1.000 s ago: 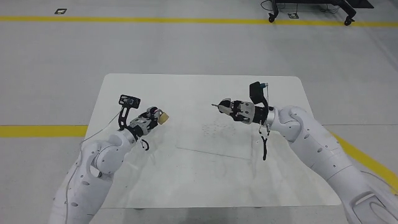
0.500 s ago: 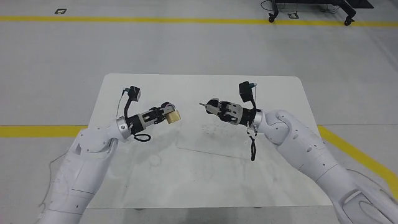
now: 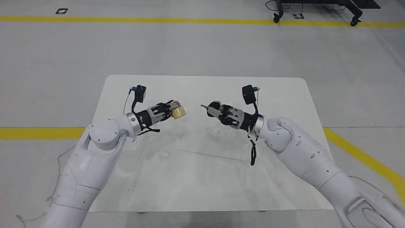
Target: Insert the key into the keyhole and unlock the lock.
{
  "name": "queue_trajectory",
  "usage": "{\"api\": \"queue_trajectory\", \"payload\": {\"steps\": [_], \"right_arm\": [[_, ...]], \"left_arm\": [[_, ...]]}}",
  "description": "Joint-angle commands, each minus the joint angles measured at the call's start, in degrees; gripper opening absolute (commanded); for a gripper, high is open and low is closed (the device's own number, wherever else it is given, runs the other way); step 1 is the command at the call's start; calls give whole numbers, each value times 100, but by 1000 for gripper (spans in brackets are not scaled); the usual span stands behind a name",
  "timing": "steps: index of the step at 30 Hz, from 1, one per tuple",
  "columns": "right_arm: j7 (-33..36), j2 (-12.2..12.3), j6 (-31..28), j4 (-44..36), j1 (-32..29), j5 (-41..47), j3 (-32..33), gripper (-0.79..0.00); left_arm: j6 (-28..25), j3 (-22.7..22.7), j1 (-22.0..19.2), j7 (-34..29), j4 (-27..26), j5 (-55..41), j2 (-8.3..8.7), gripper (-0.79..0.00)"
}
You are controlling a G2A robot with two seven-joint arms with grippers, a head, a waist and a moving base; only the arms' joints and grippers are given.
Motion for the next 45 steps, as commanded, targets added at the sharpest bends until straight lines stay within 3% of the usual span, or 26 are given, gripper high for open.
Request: {"api": "queue_trajectory", "payload": {"steps": [1, 3, 14, 16, 20, 25, 37, 39, 45], "right_arm": [[272, -19, 85, -68, -85, 729, -23, -785], [540, -16, 53, -127, -135, 1199, -11, -785], [583, -26, 88, -208, -188, 1270, -47, -785], [832, -41, 453, -432, -294, 1711, -95, -785], [1447, -4, 1779, -850, -470, 2797, 36, -785], [1353, 114, 2998, -1504, -975, 3147, 414, -785], [1350, 125, 3057, -1554, -1006, 3117, 442, -785], [1332, 116, 3138, -1547, -1018, 3150, 435, -785], [922, -96, 3659, -1581, -836, 3268, 221, -785]], "left_arm": [[264, 30, -83, 45, 56, -171, -21, -785], [264, 30, -83, 45, 56, -171, -21, -785], [445, 53, -47, 306, 141, -521, -67, -785], [568, 77, -142, 533, 281, -870, -120, -785], [740, 287, -419, 842, 485, -1304, -240, -785], [850, 602, -706, 922, 700, -1610, -372, -785], [846, 611, -712, 919, 707, -1600, -374, -785], [852, 628, -733, 611, 580, -1732, -380, -785], [759, 571, -962, 197, 981, -2096, -417, -785]]}}
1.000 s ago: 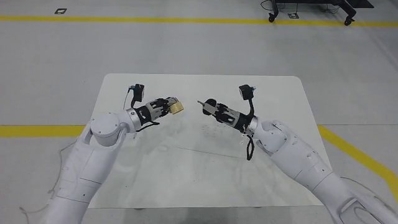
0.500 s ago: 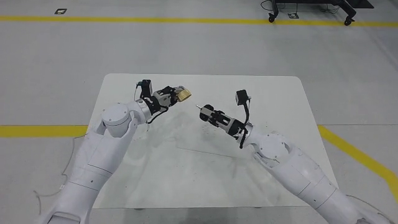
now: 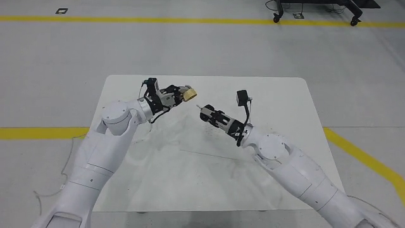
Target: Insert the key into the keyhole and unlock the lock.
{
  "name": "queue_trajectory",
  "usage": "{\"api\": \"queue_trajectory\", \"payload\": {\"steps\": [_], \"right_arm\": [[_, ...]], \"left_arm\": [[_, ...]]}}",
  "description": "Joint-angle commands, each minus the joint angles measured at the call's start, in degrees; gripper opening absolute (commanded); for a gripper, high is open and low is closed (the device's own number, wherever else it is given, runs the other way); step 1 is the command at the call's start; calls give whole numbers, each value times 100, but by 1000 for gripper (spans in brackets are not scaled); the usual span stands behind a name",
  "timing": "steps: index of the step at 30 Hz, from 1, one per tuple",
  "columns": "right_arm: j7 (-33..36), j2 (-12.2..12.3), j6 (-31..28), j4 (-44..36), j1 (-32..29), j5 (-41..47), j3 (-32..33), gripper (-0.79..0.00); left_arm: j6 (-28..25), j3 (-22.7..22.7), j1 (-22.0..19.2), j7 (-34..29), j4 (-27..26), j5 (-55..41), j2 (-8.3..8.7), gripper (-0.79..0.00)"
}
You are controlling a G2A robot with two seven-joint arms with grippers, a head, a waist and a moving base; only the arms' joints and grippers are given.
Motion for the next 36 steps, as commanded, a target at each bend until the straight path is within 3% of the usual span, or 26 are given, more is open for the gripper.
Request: {"api": "queue_trajectory", "payload": {"steps": [1, 19, 36], "right_arm": [[-176, -56, 50, 6, 8, -44, -52, -785], [-1772, -289, 499, -838, -598, -1246, -20, -785], [-1824, -520, 607, -689, -628, -1175, 173, -785]], "left_arm": [[-94, 11, -38, -86, 81, -37, -12, -785], [-822, 80, 99, 440, -167, 868, -28, -785], [-833, 92, 171, 454, -273, 1123, -53, -785]]}}
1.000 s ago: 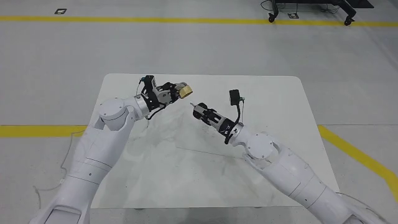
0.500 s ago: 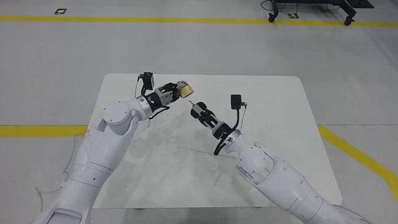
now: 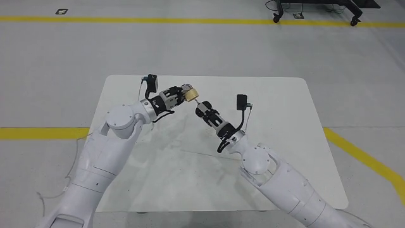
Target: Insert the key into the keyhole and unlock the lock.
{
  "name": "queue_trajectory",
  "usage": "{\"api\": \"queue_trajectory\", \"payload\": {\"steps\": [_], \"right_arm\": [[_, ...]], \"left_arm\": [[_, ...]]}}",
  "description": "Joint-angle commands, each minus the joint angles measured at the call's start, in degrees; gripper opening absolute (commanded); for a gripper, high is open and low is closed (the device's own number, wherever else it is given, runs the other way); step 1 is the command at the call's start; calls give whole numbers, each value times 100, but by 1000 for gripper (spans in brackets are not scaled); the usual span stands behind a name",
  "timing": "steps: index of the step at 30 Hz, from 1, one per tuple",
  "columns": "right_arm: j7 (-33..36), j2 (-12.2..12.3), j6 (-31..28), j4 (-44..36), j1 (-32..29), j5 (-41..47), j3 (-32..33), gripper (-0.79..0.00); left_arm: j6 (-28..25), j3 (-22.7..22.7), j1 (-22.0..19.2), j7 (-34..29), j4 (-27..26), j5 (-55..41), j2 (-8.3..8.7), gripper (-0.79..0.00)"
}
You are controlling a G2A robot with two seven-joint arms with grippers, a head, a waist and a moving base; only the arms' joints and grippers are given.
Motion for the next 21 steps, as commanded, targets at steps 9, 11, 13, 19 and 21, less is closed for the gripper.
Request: {"api": "queue_trajectory", "payload": {"steps": [9, 11, 13, 19, 21], "right_arm": [[-117, -150, 94, 161, 45, -116, 33, -785], [-91, -177, 137, 176, 52, -156, 26, -785], [-65, -203, 177, 191, 56, -190, 26, -785], [67, -258, 295, 201, 39, -240, 84, -785], [136, -266, 361, 187, 19, -289, 116, -785]], "left_arm": [[26, -1, -5, -10, 10, 74, -19, -785], [30, -2, -6, -9, 10, 80, -24, -785], [14, -6, -8, 8, 10, 117, -26, -785], [-164, -10, 17, 170, -44, 416, -26, -785], [-250, -13, 35, 260, -76, 546, -26, -785]]}}
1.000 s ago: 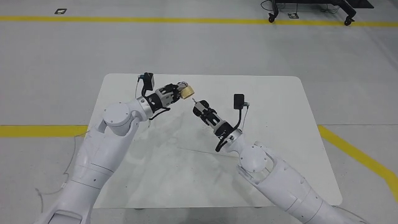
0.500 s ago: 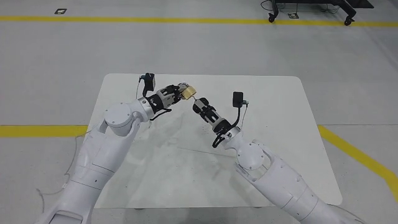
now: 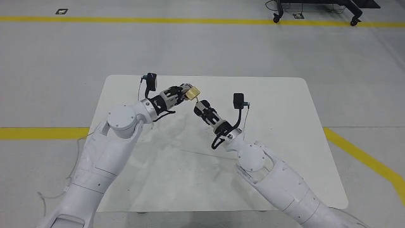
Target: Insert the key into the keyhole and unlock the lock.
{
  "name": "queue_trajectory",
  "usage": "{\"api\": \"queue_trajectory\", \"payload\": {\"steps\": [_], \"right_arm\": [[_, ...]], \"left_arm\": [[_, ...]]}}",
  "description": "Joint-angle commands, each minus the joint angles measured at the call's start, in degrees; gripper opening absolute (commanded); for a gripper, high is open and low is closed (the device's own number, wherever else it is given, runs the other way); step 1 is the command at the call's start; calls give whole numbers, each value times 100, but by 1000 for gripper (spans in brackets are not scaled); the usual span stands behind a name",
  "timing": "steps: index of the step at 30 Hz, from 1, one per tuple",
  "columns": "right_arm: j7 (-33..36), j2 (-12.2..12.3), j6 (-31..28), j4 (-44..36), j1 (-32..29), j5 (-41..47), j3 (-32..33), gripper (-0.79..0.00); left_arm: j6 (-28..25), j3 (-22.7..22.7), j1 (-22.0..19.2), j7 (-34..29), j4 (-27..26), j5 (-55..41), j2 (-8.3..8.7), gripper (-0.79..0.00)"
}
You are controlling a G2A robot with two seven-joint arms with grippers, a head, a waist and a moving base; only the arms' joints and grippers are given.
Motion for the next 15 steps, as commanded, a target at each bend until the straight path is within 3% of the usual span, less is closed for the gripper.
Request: {"api": "queue_trajectory", "payload": {"steps": [1, 15], "right_arm": [[94, -2, 65, -21, -21, -53, 34, -785], [1117, 123, 37, -378, -398, -278, 651, -785]], "left_arm": [[-79, -1, 21, 94, -30, 146, 1, -785], [-360, -29, 136, -14, -172, 495, 8, -785]]}}
